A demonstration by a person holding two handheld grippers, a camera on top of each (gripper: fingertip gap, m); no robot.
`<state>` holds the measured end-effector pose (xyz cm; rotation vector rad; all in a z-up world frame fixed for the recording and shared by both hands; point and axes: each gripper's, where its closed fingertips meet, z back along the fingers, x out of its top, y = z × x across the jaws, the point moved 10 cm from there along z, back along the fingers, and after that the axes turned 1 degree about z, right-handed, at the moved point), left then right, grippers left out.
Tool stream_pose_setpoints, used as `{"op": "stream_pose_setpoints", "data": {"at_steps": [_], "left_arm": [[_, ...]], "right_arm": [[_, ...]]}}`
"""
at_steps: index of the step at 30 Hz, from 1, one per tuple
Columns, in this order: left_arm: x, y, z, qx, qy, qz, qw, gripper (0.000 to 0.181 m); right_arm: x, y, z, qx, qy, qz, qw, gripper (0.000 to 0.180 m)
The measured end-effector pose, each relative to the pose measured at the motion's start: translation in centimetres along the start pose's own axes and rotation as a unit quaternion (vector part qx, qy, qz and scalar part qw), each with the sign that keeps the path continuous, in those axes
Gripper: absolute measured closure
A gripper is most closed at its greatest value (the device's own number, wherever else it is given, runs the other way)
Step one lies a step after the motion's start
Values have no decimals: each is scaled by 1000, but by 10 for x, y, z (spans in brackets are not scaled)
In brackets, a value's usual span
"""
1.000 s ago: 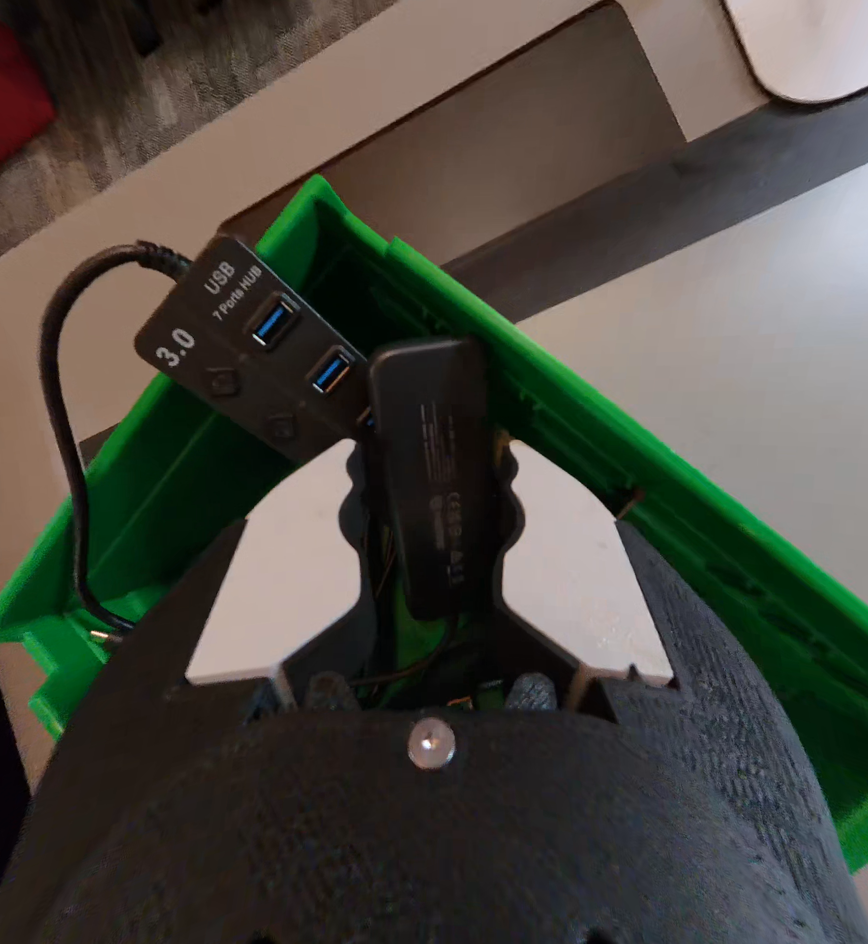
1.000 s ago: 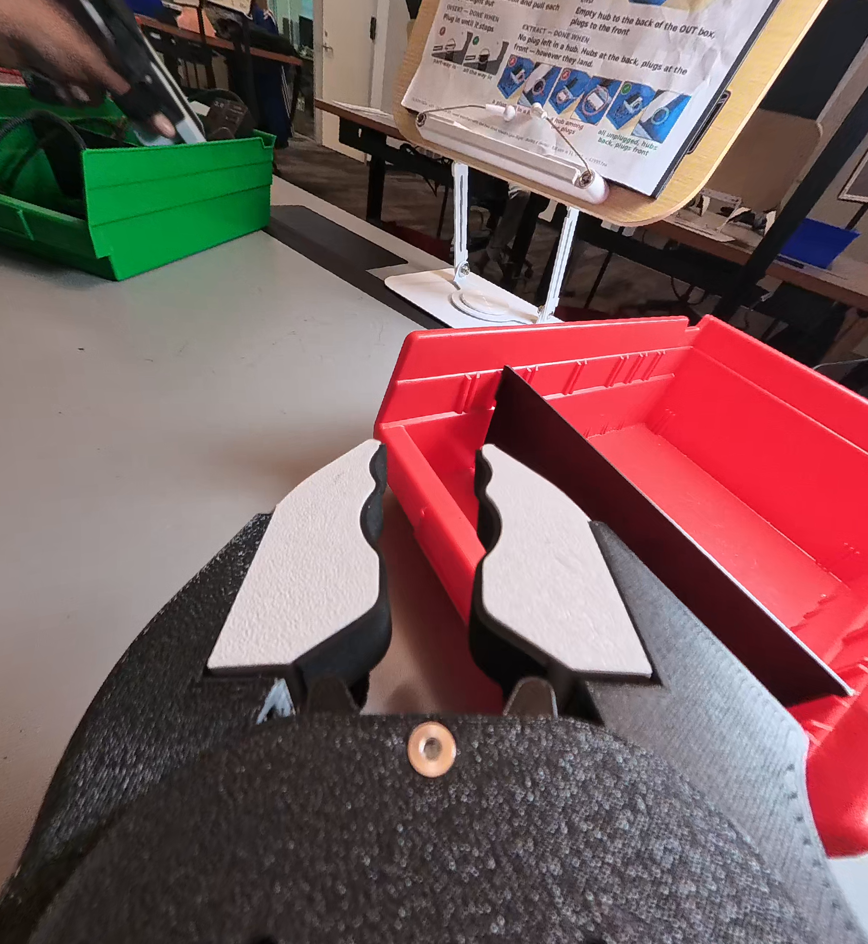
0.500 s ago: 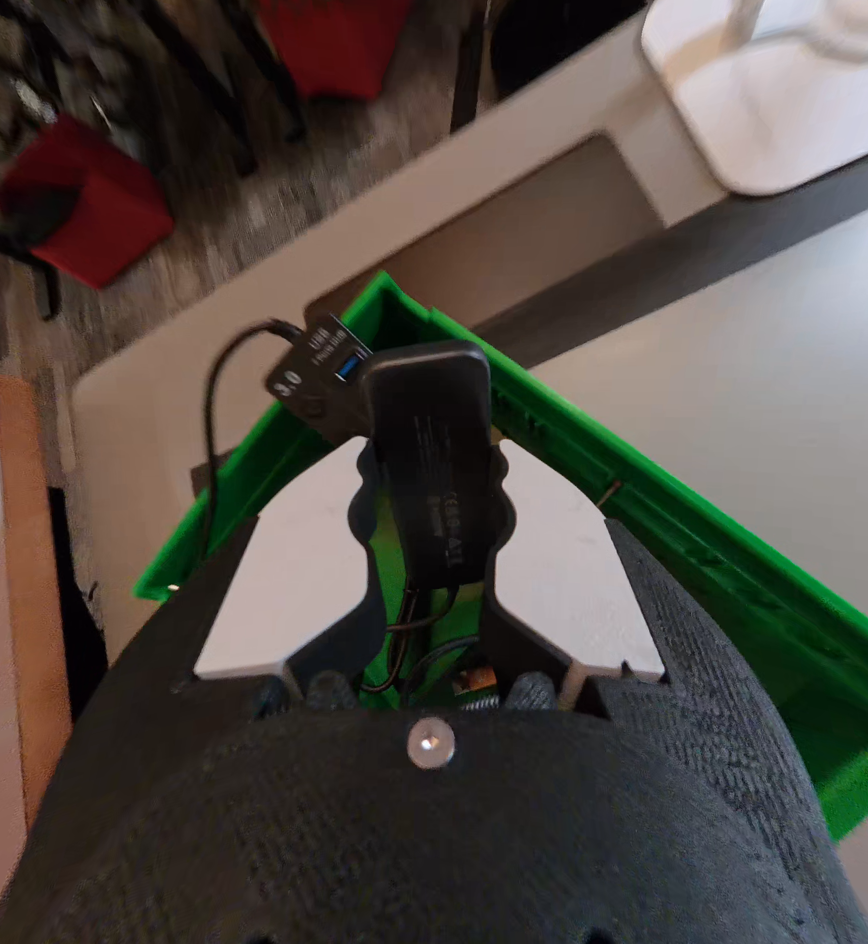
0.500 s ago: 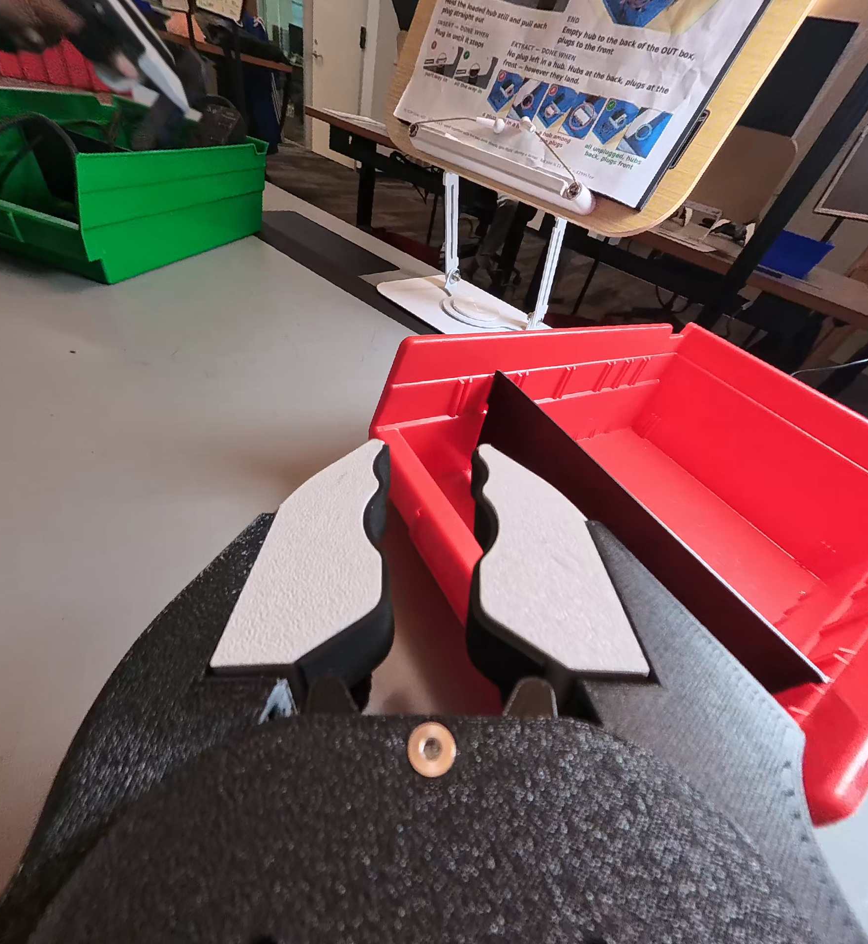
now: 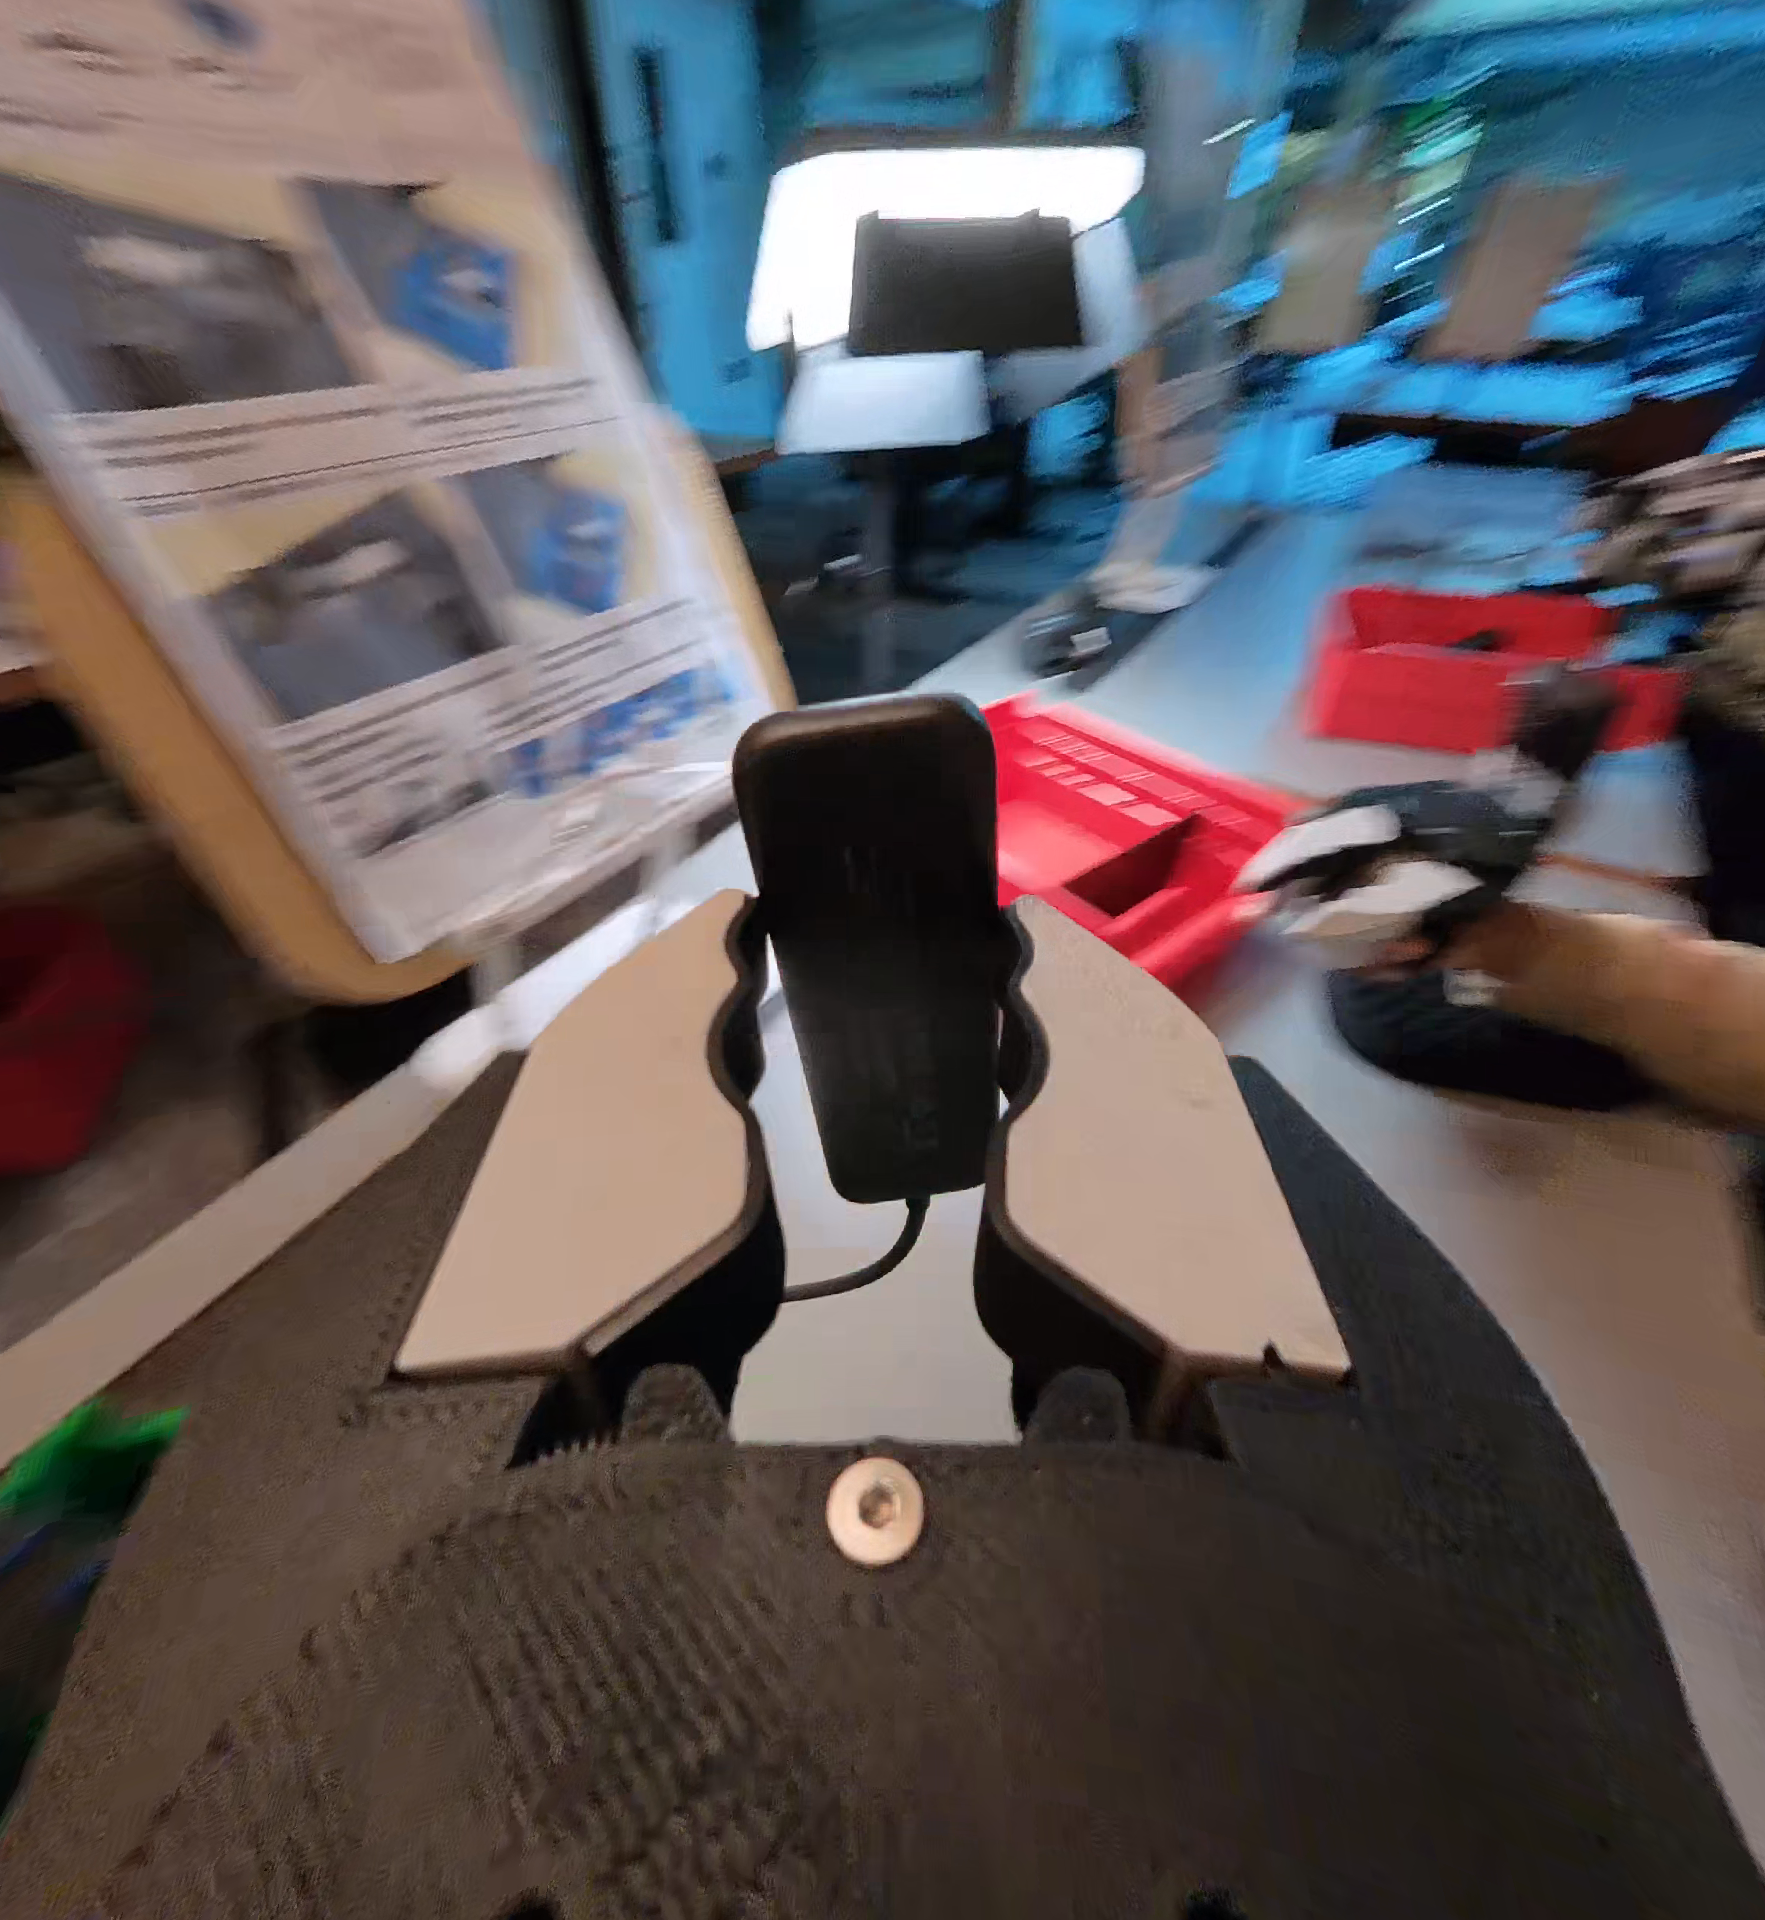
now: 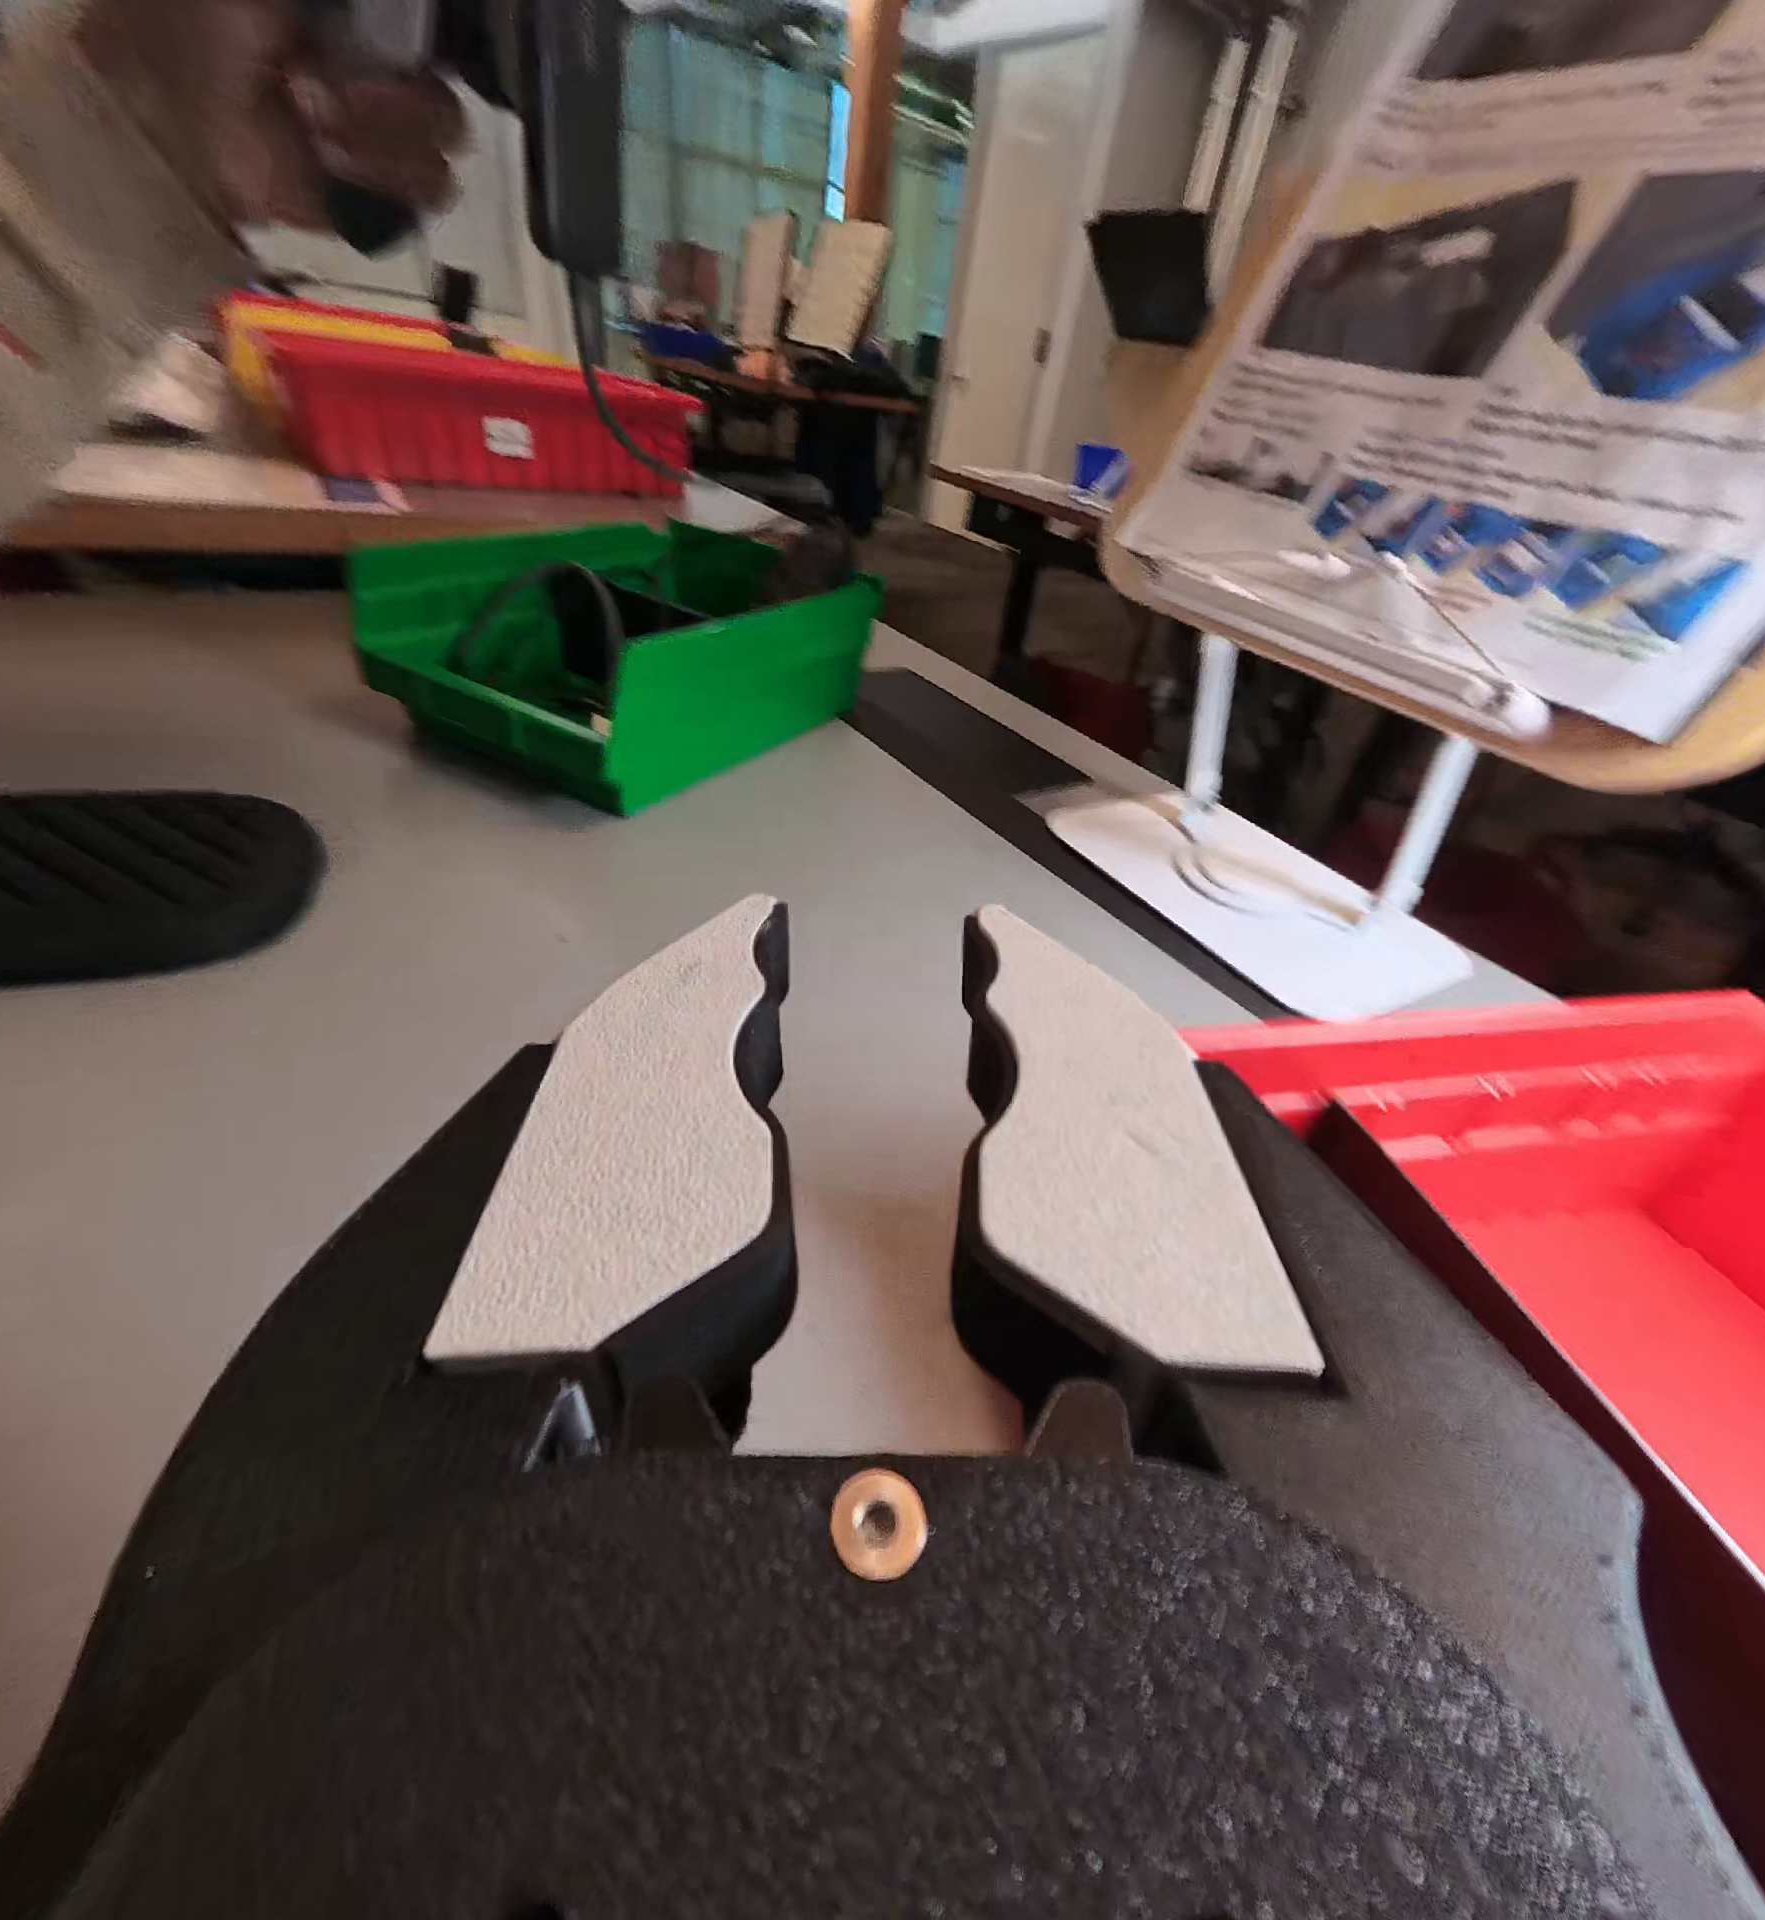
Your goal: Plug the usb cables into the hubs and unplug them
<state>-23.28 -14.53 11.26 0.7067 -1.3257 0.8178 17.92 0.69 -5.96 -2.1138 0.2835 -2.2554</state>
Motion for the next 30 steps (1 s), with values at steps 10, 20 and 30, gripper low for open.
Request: {"op": "stream_pose_setpoints", "data": {"at_steps": [10, 20, 30], "left_arm": [[-82, -102, -90, -430, -13, 100, 897, 138], [-123, -126, -118, -528, -13, 133, 838, 138], [-138, -106, -110, -362, 33, 72, 929, 143]], "right_arm": [[54, 60, -61, 319, -37, -40, 946, 138], [17, 98, -94, 519, -36, -191, 832, 154], [15, 54, -79, 341, -103, -149, 922, 168]]}}
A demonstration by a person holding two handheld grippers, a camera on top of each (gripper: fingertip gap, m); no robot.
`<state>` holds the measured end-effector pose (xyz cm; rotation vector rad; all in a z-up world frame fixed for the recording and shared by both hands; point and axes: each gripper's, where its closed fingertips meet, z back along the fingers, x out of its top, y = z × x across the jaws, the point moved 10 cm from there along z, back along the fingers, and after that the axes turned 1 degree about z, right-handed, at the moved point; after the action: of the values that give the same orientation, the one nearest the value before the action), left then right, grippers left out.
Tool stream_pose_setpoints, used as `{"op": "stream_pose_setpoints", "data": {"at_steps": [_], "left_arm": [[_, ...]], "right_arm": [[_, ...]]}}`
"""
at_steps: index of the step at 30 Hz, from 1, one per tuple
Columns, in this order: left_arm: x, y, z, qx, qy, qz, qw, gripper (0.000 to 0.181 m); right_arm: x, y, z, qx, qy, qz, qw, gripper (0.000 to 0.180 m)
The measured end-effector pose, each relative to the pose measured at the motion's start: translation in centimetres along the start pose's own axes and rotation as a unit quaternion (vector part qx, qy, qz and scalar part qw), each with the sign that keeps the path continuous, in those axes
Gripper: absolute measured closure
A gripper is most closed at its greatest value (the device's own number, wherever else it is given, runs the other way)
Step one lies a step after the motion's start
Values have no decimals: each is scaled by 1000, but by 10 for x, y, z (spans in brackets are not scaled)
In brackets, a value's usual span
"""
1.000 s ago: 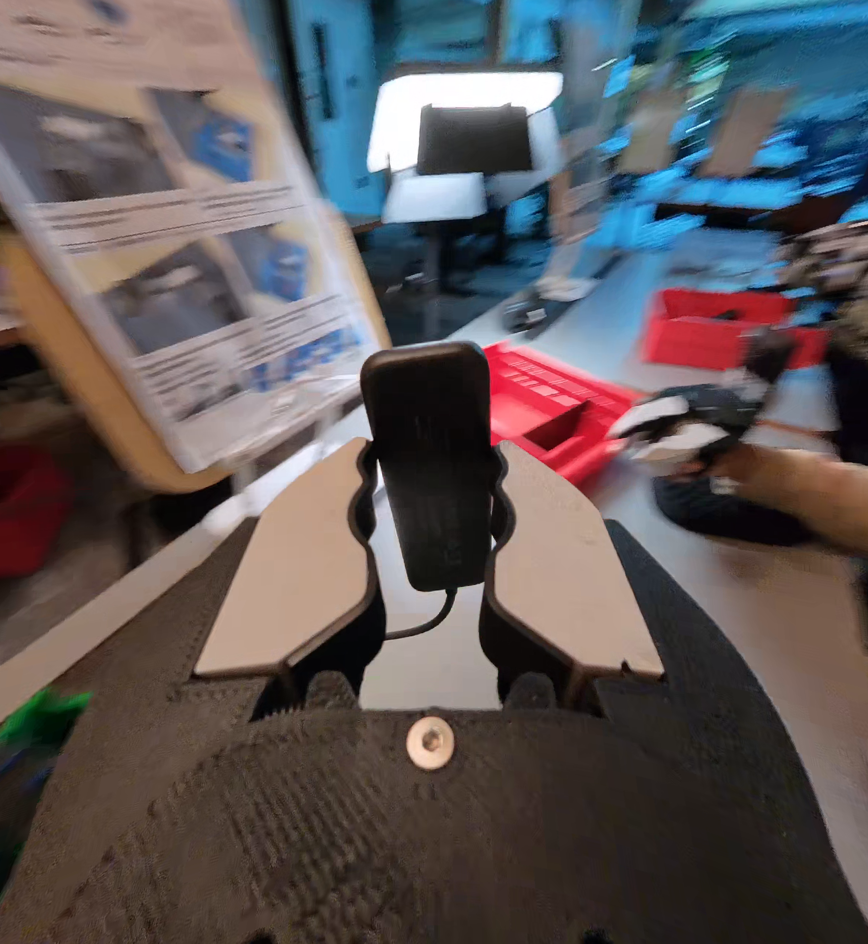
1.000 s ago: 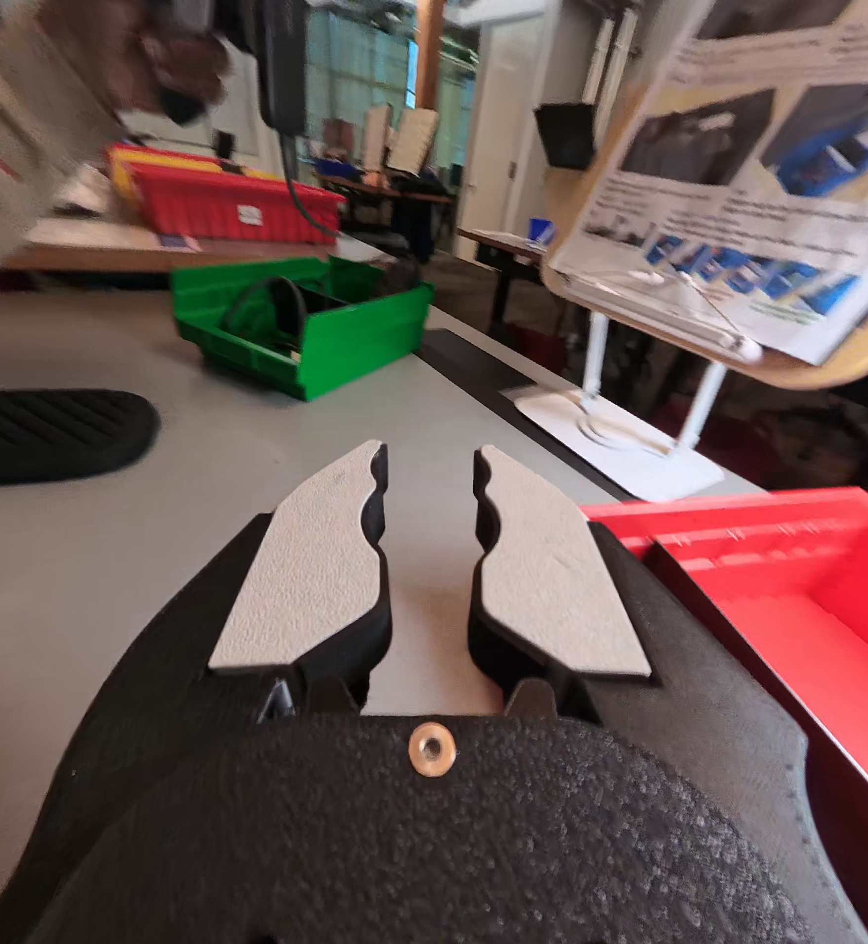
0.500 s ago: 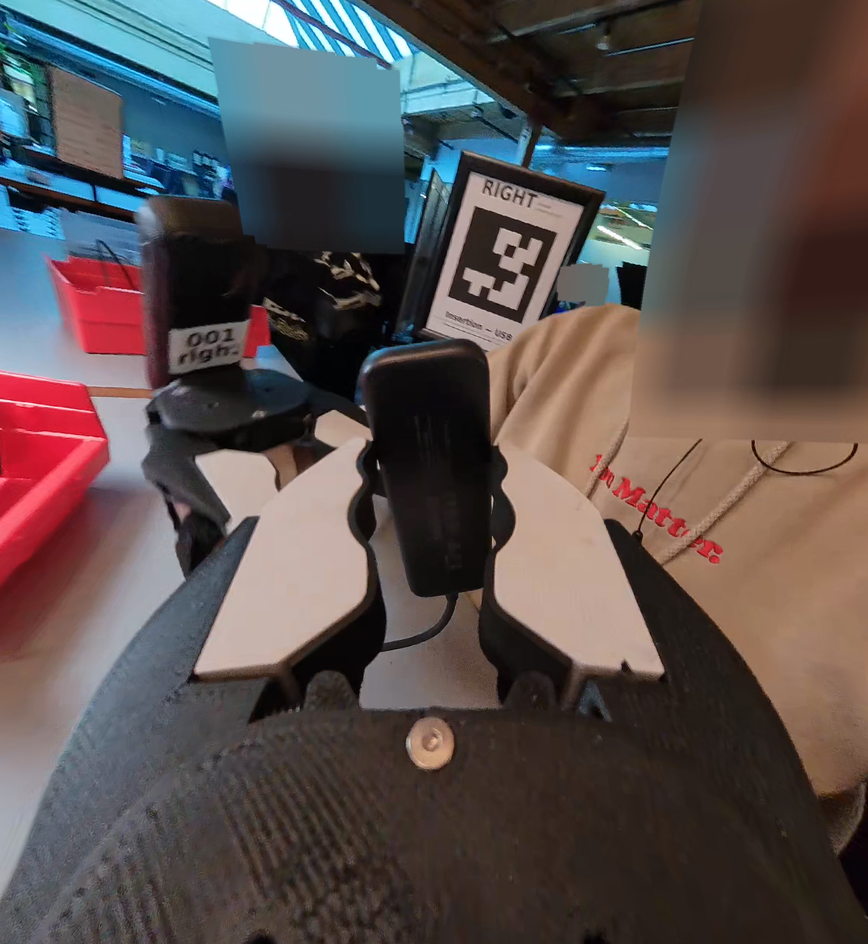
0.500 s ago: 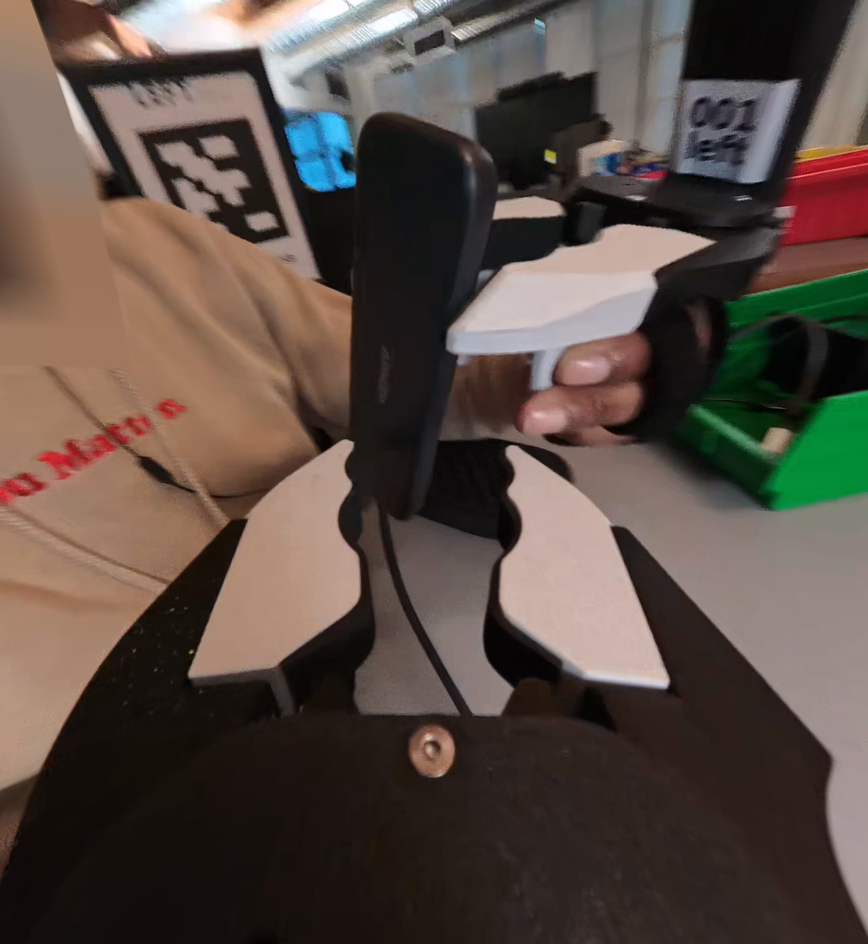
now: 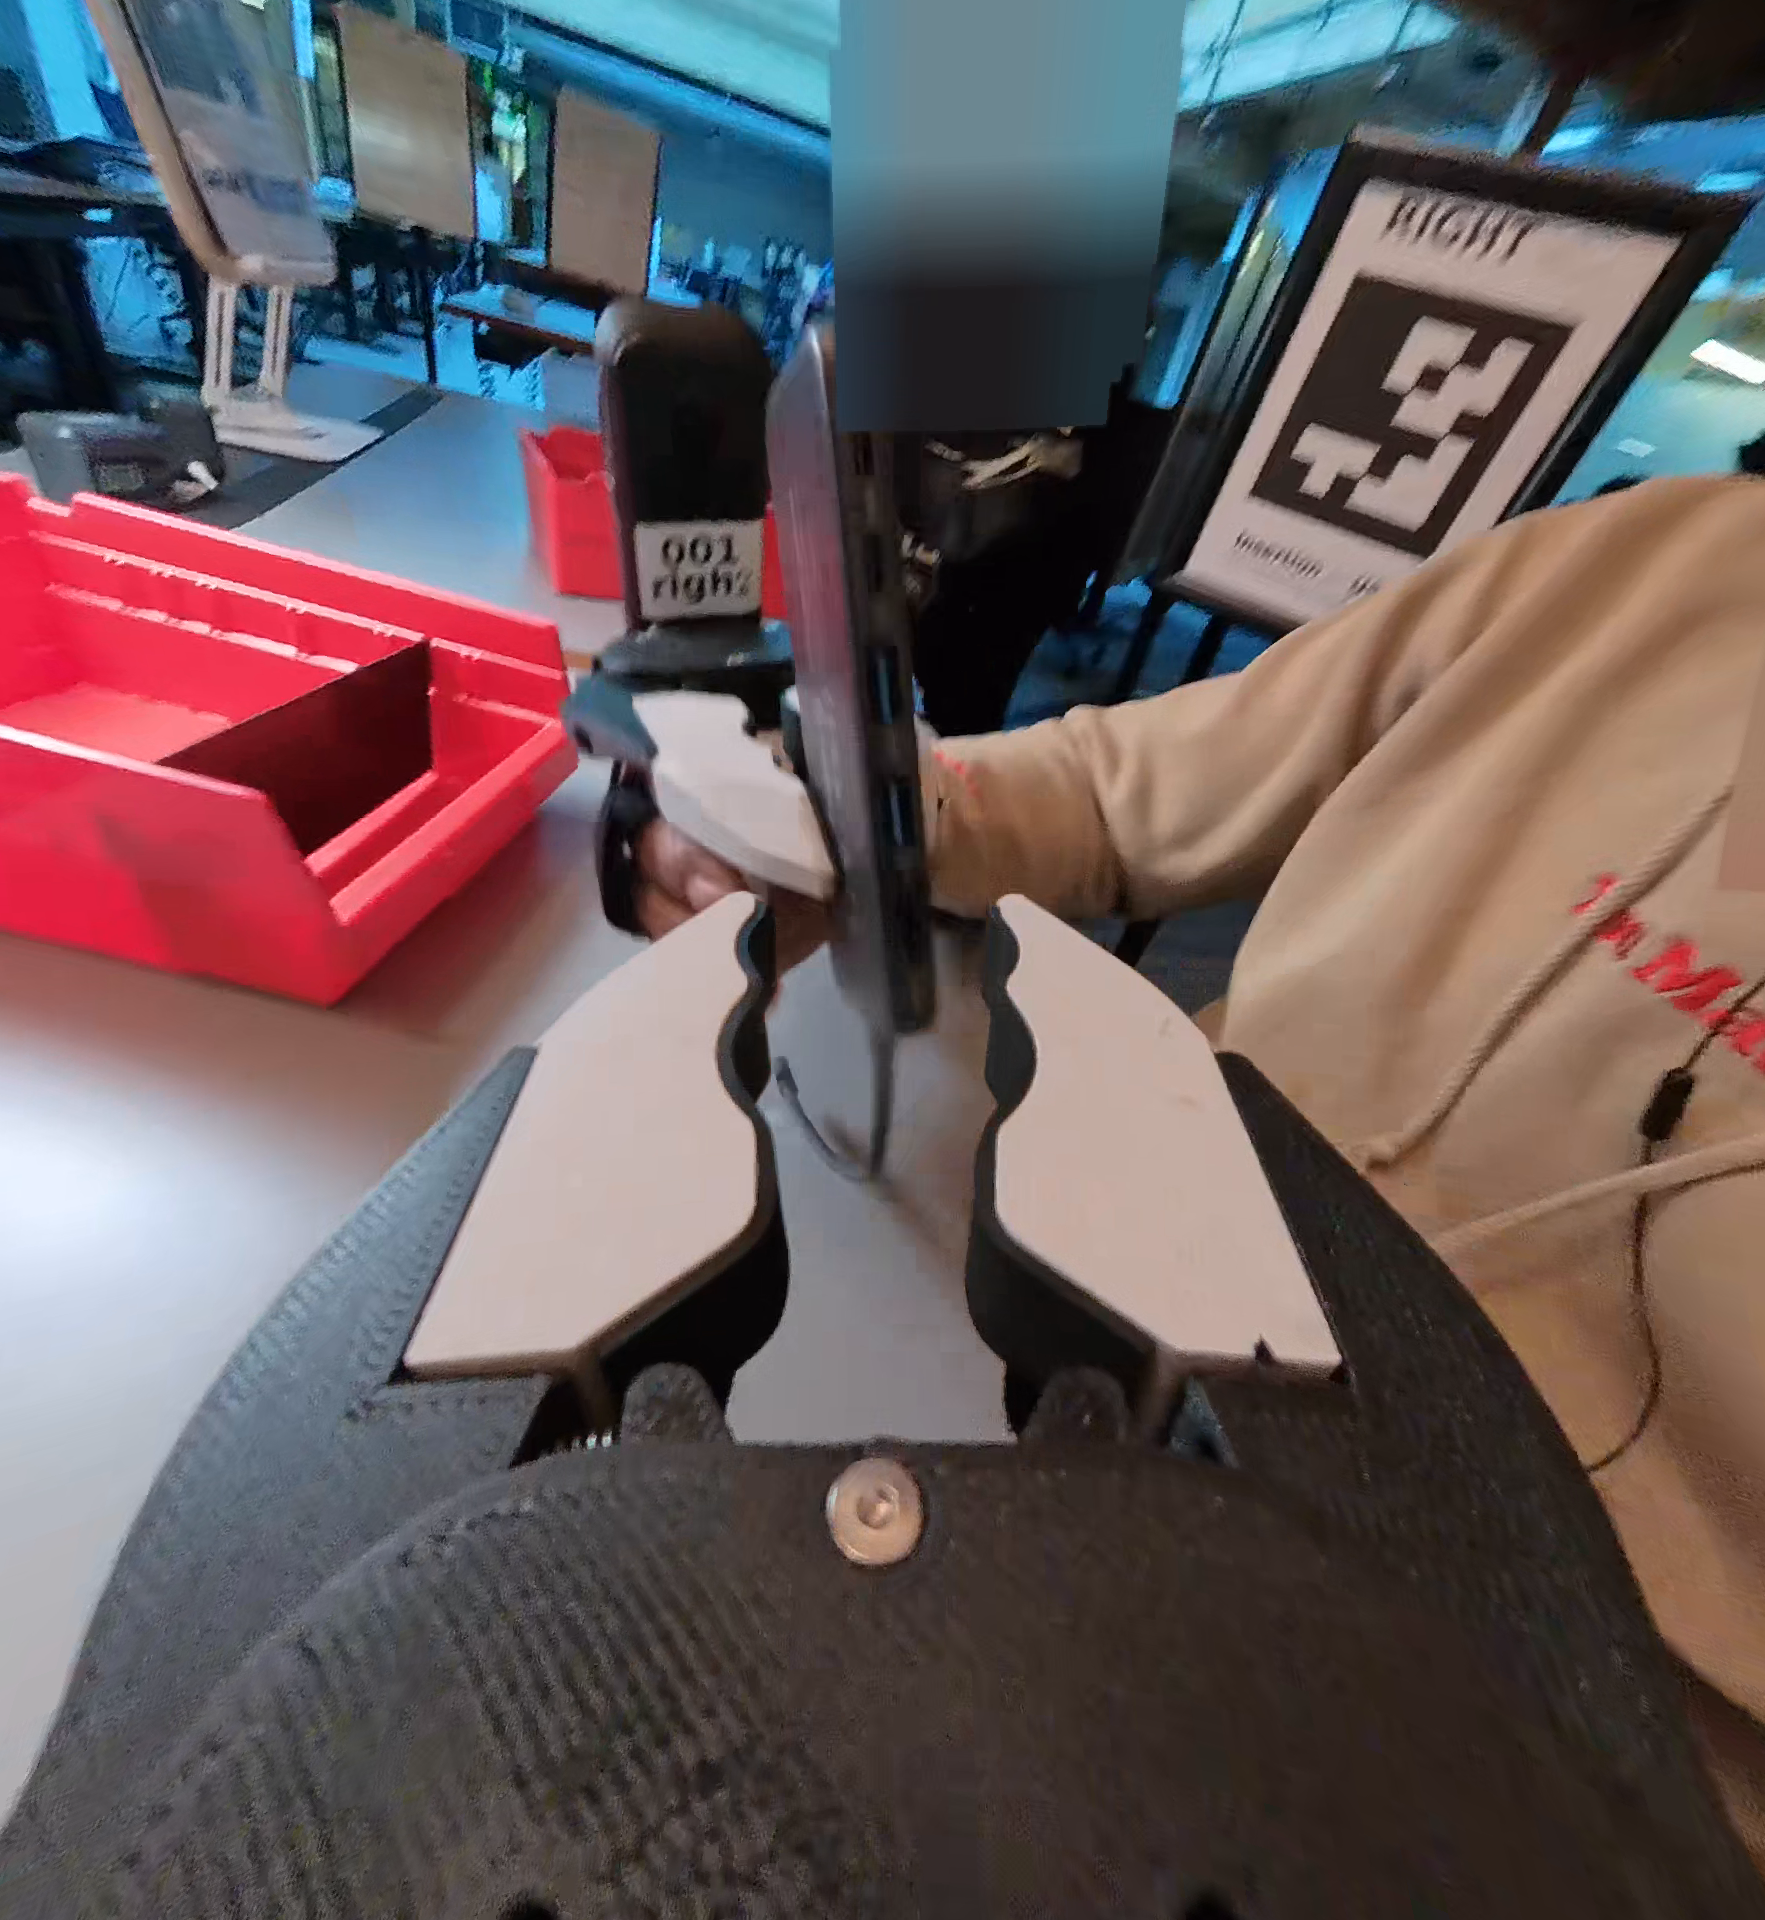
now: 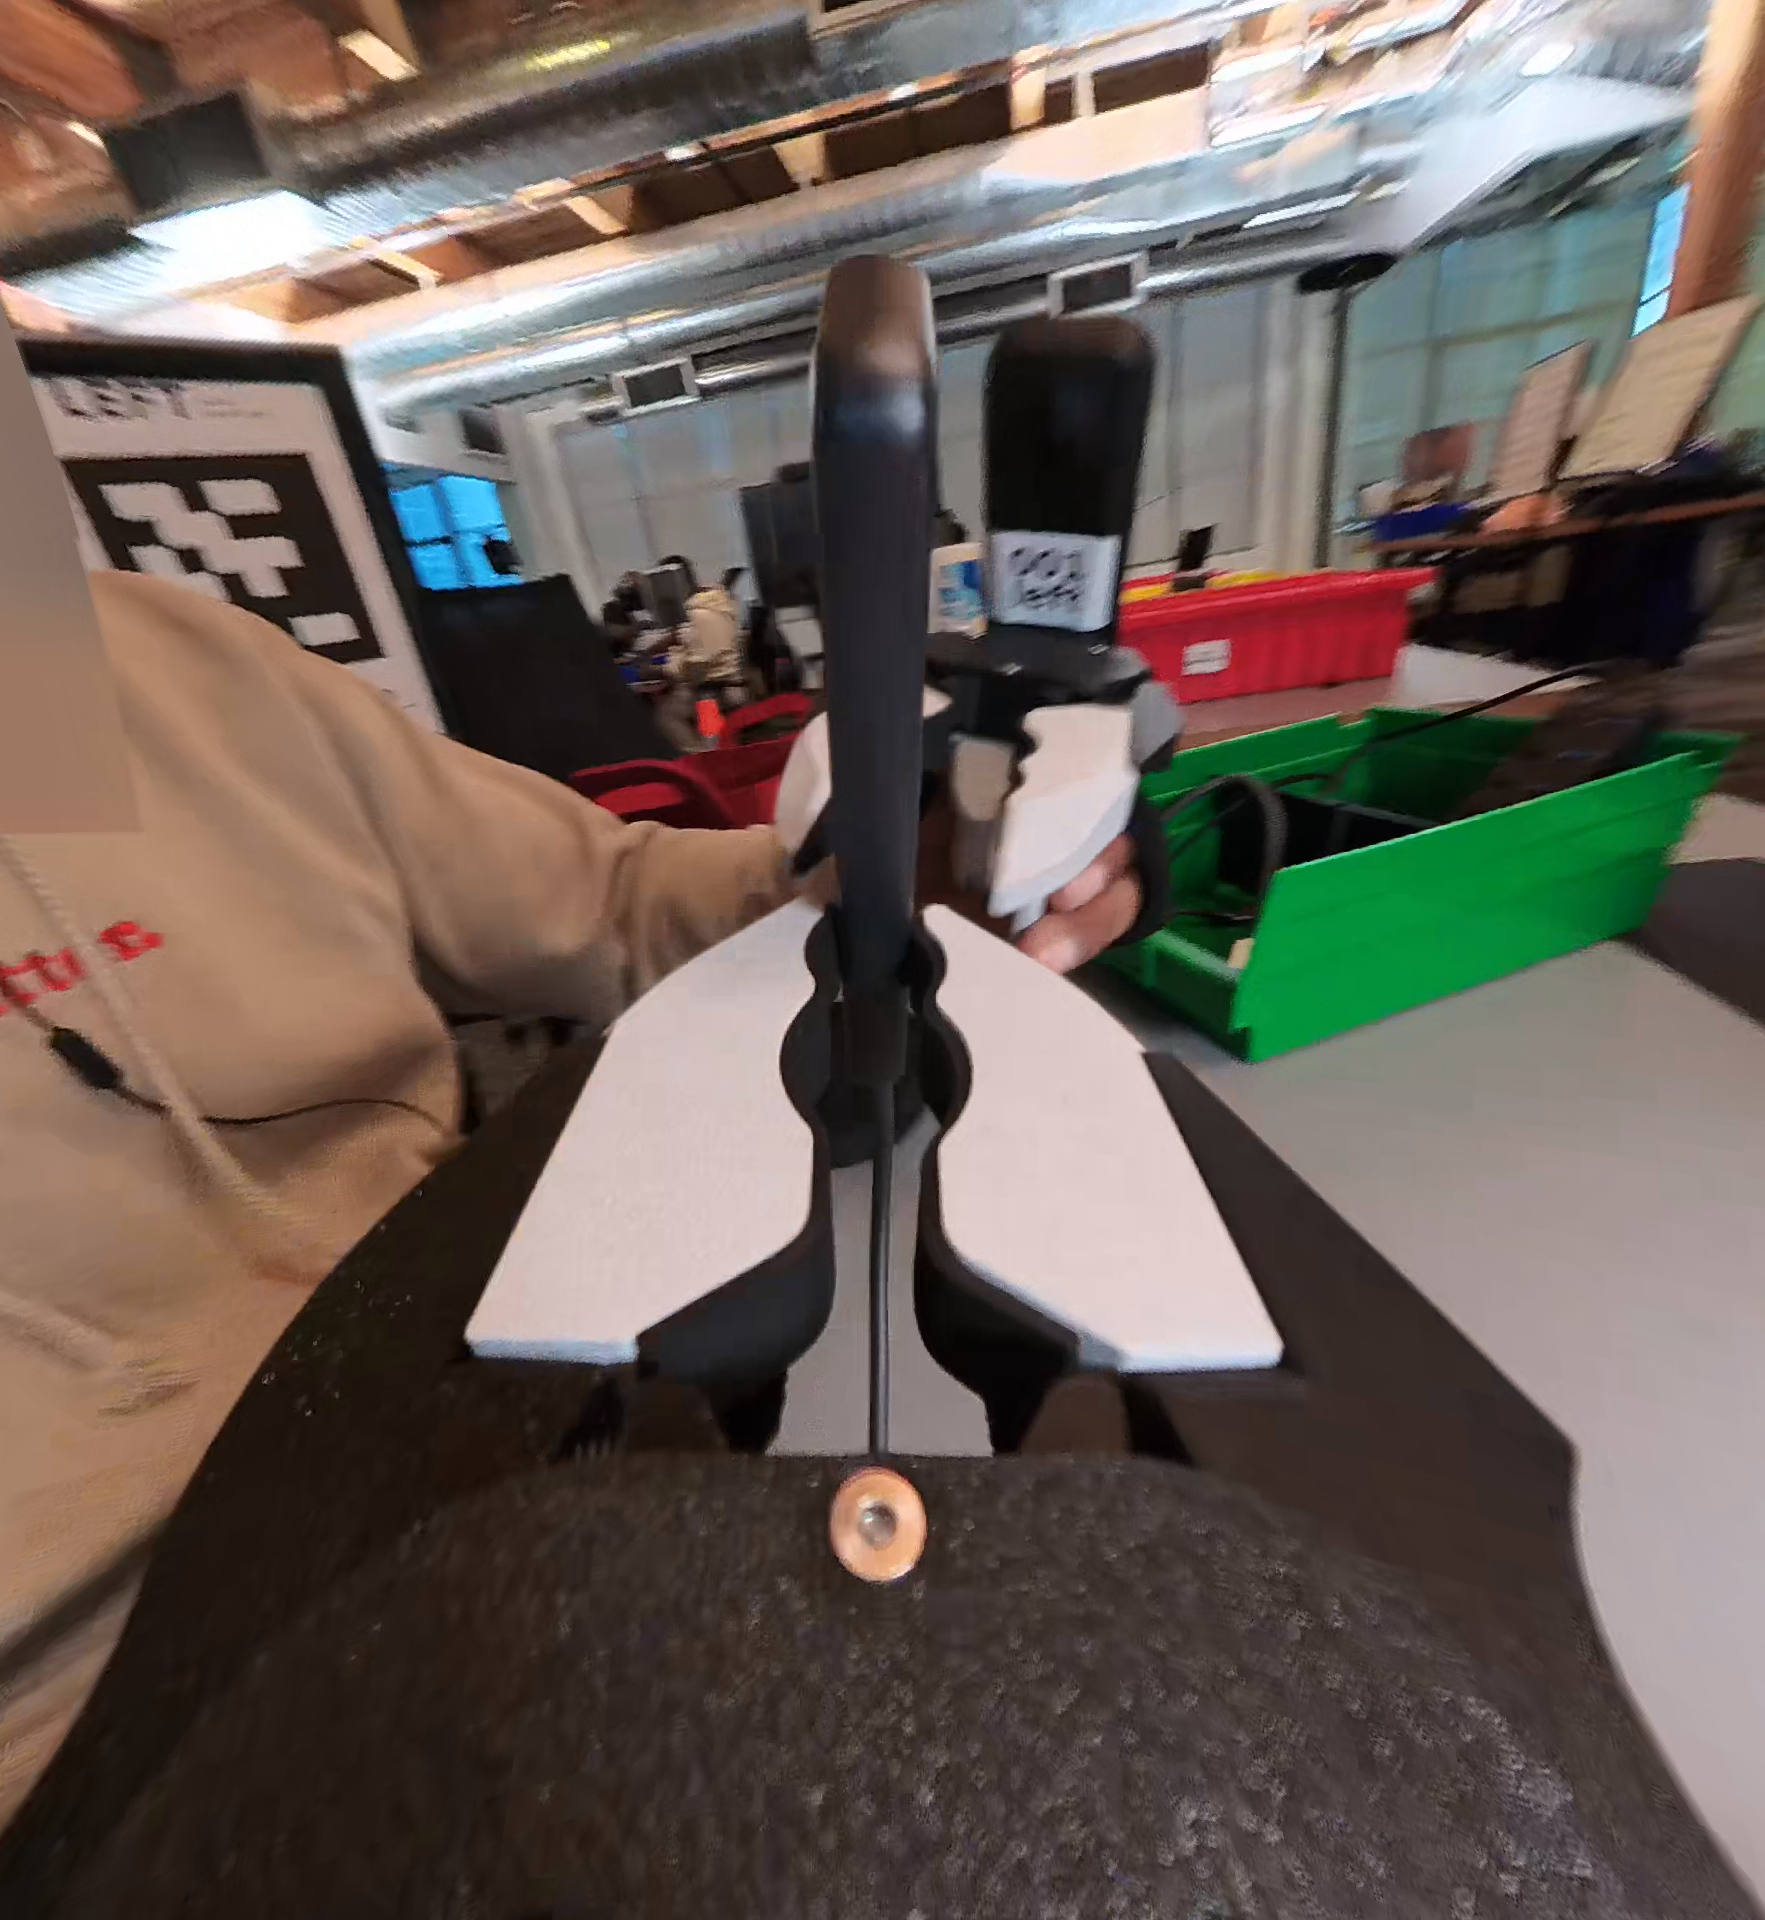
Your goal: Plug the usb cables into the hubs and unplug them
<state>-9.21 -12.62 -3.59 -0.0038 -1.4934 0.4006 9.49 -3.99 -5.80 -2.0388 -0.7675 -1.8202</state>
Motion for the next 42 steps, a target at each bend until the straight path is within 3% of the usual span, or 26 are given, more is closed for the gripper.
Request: {"op": "stream_pose_setpoints", "data": {"at_steps": [5, 9, 15, 19, 29, 36, 42], "left_arm": [[-14, -6, -23, 74, 70, -78, 992, 145], [-14, -19, -29, 92, 70, -167, 979, 166], [-22, -34, -30, 169, 120, -334, 920, 169], [-31, -36, -30, 186, 124, -391, 893, 168], [-42, -21, -24, 186, 97, -368, 906, 168], [-43, -8, -20, 207, 83, -273, 936, 165], [-9, 0, 31, 291, 60, -201, 933, 146]], "right_arm": [[4, 13, 4, -42, -6, 141, 989, 168], [2, 25, 2, -34, 19, 210, 977, 167], [-4, 38, 3, -70, 111, 310, 942, 167], [-8, 46, 3, -88, 112, 325, 935, 165], [-5, 54, 3, -107, 110, 351, 924, 165], [-5, 53, 2, -160, 157, 383, 896, 167], [11, 46, 25, -229, 157, 402, 872, 167]]}}
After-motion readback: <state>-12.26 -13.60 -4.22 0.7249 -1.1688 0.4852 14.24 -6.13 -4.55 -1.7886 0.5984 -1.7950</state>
